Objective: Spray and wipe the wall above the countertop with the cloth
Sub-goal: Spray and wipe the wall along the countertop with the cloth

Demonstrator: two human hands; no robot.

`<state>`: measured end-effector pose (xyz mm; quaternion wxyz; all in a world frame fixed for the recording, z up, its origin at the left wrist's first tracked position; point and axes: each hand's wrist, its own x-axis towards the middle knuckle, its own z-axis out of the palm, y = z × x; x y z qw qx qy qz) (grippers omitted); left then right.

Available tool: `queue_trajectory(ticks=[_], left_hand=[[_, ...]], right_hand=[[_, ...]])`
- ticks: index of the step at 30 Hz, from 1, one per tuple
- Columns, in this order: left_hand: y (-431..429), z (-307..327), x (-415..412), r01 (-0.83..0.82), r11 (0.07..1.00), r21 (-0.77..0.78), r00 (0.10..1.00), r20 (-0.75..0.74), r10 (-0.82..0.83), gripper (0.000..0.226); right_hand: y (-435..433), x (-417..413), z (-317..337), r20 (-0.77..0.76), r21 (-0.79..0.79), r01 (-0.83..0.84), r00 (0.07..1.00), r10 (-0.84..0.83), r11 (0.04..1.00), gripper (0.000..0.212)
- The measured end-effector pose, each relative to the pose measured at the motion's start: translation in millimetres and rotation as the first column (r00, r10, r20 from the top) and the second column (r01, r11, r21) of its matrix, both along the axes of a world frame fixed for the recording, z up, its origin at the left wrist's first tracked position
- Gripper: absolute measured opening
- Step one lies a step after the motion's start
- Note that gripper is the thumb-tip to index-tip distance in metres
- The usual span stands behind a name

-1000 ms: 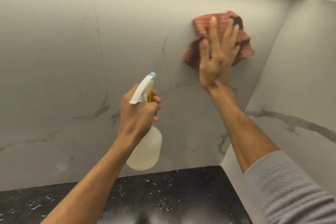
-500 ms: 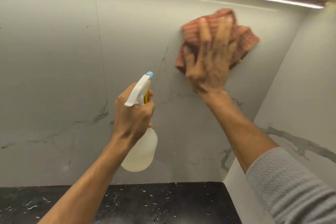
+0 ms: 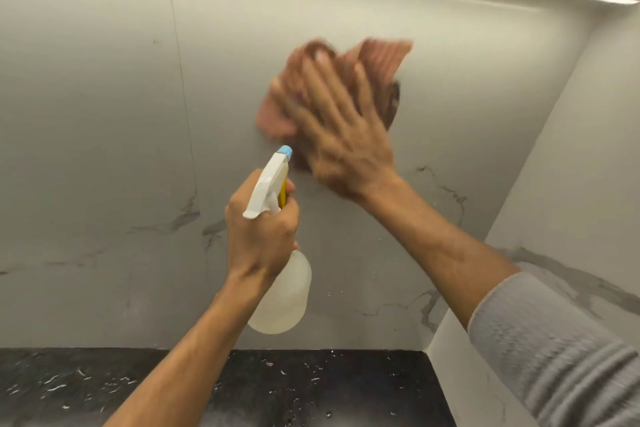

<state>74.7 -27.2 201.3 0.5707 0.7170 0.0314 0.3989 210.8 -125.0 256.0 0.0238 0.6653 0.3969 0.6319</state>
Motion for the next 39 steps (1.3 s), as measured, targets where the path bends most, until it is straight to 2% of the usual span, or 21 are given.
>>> queue_trajectory(ticks=[2, 4, 7, 9, 10, 12, 14, 16, 18, 20, 22, 23, 24, 26, 28, 30, 33, 34, 36, 38, 39], left_hand=[[1.2, -5.6, -4.1, -0.005, 1.0, 0.02, 1.0, 0.005, 0.005, 0.013], [2.5, -6.0, -8.6, 0.021, 0.999, 0.035, 1.0, 0.003, -0.021, 0.009], [-1.2, -0.4, -9.6, 0.045, 0.997, 0.06, 0.999, -0.005, -0.045, 0.009], [-7.4, 7.3, -6.7, 0.068, 0.993, 0.099, 0.998, 0.0, -0.069, 0.013], [-11.7, 11.5, -3.2, 0.08, 0.989, 0.125, 0.997, -0.002, -0.08, 0.014], [-22.2, 18.8, 3.4, 0.096, 0.982, 0.161, 0.995, -0.005, -0.097, 0.014], [-30.7, 22.4, 8.4, 0.111, 0.981, 0.161, 0.994, -0.002, -0.112, 0.015], [-35.9, 20.6, 10.1, 0.127, 0.979, 0.162, 0.992, -0.007, -0.128, 0.015], [-37.0, 16.2, 8.3, 0.135, 0.976, 0.17, 0.991, -0.012, -0.135, 0.014], [-37.7, 11.6, 6.7, 0.133, 0.977, 0.169, 0.991, -0.016, -0.132, 0.013], [-40.2, 9.4, 6.2, 0.132, 0.979, 0.158, 0.991, -0.024, -0.13, 0.014], [-41.6, 8.9, 6.7, 0.132, 0.979, 0.152, 0.991, -0.028, -0.129, 0.014], [-43.5, 8.5, 7.9, 0.131, 0.98, 0.151, 0.991, -0.032, -0.127, 0.015], [-46.7, 6.1, 9.8, 0.128, 0.979, 0.158, 0.992, -0.033, -0.124, 0.014], [-46.5, 3.2, 10.1, 0.139, 0.977, 0.163, 0.99, -0.026, -0.137, 0.014], [-43.7, -0.4, 6.9, 0.152, 0.974, 0.168, 0.988, -0.026, -0.149, 0.015], [-39.4, -4.3, 6.1, 0.129, 0.982, 0.141, 0.992, -0.017, -0.128, 0.016], [-38.9, -4.2, 6.9, 0.122, 0.985, 0.123, 0.992, -0.012, -0.122, 0.015], [-39.1, -4.2, 8.8, 0.11, 0.991, 0.081, 0.994, 0.007, -0.111, 0.014], [-38.1, -7.2, 8.8, 0.091, 0.995, 0.051, 0.996, 0.007, -0.091, 0.013], [-36.3, -9.7, 8.5, 0.082, 0.996, 0.046, 0.997, 0.003, -0.082, 0.012]], right_hand=[[-33.6, -9.5, -41.8, -0.035, -0.155, 0.075, 0.996, -0.082, 0.985, 0.046], [-76.1, -9.7, -55.3, -0.122, -0.19, 0.097, 0.985, -0.121, 0.977, 0.047], [-112.5, 20.1, -8.4, -0.146, 0.162, 0.193, 0.975, -0.17, 0.968, 0.05], [-107.9, 35.0, 19.6, -0.123, 0.486, 0.241, 0.971, -0.207, 0.84, 0.051], [-99.2, 34.3, 16.9, -0.123, 0.553, 0.235, 0.972, -0.2, 0.8, 0.051], [-88.7, 23.5, -34.6, -0.166, 0.463, 0.218, 0.973, -0.158, 0.859, 0.056], [-98.5, -0.6, -104.5, -0.231, 0.151, 0.221, 0.955, -0.183, 0.963, 0.07], [-127.2, -13.9, -135.9, -0.253, 0.026, 0.25, 0.938, -0.235, 0.968, 0.08], [-143.8, -3.5, -107.3, -0.262, 0.22, 0.248, 0.947, -0.188, 0.943, 0.064], [-144.0, 21.0, -44.9, -0.247, 0.542, 0.312, 0.947, -0.207, 0.78, 0.051], [-125.0, 33.6, 5.1, -0.218, 0.73, 0.294, 0.956, -0.198, 0.617, 0.055], [-113.5, 32.4, 6.9, -0.186, 0.74, 0.269, 0.963, -0.196, 0.616, 0.056], [-104.9, 28.1, -7.6, -0.176, 0.679, 0.257, 0.966, -0.187, 0.688, 0.056], [-100.6, 3.2, -65.4, -0.259, 0.424, 0.236, 0.957, -0.133, 0.874, 0.052], [-119.8, -15.4, -101.6, -0.334, 0.292, 0.26, 0.93, -0.156, 0.921, 0.051], [-131.4, -7.7, -78.9, -0.342, 0.426, 0.303, 0.926, -0.159, 0.852, 0.052], [-111.6, 27.1, 17.6, -0.218, 0.759, 0.277, 0.961, -0.17, 0.589, 0.054], [-98.1, 30.5, 39.1, -0.18, 0.784, 0.248, 0.968, -0.174, 0.568, 0.056], [-68.3, 28.8, 27.9, -0.086, 0.645, 0.15, 0.989, -0.124, 0.749, 0.054], [-53.1, 6.6, -41.5, -0.12, 0.268, 0.093, 0.991, -0.062, 0.959, 0.045], [-58.1, -3.4, -77.8, -0.134, 0.082, 0.095, 0.987, -0.084, 0.992, 0.045]])
